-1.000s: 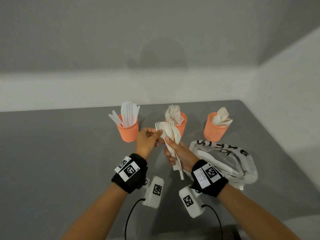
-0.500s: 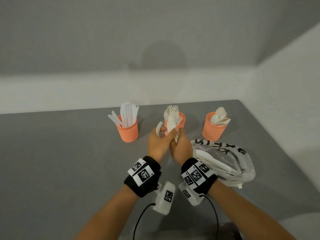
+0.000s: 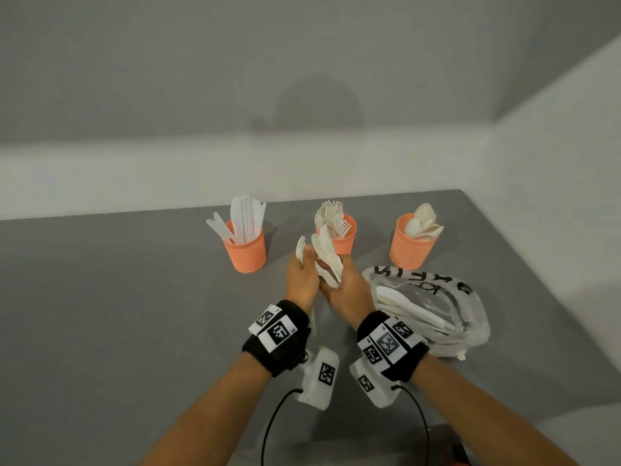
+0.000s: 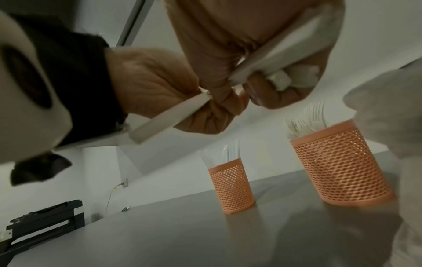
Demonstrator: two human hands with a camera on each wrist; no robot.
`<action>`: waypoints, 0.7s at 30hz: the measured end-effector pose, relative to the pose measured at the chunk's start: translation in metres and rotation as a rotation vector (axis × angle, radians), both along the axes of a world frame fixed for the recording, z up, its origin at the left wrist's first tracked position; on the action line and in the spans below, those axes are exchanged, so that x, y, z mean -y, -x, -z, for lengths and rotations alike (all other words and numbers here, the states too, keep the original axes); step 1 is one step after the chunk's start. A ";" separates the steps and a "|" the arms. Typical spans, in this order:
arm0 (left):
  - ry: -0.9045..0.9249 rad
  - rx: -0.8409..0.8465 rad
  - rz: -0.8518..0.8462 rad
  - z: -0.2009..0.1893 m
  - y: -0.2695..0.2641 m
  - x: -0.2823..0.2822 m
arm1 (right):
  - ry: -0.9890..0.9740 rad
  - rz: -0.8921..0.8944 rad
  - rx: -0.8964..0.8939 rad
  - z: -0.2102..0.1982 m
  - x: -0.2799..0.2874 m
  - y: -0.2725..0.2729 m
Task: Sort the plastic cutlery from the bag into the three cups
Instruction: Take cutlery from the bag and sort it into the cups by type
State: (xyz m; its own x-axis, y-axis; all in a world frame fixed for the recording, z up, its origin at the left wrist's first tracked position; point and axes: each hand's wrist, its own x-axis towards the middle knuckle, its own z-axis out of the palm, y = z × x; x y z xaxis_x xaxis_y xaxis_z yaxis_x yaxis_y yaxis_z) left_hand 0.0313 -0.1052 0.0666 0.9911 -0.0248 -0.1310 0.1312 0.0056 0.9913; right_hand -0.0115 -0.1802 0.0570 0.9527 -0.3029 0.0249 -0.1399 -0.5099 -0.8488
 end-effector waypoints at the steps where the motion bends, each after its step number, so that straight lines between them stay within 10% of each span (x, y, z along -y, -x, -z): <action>1: 0.019 -0.007 -0.010 -0.002 -0.002 -0.002 | 0.011 -0.003 0.003 0.000 0.000 0.000; 11: 0.397 -0.099 -0.219 -0.031 -0.029 -0.027 | -0.039 -0.046 0.035 0.007 0.011 0.010; 21: -0.004 0.033 0.026 -0.033 -0.012 -0.019 | 0.413 -0.065 0.114 -0.004 0.009 0.014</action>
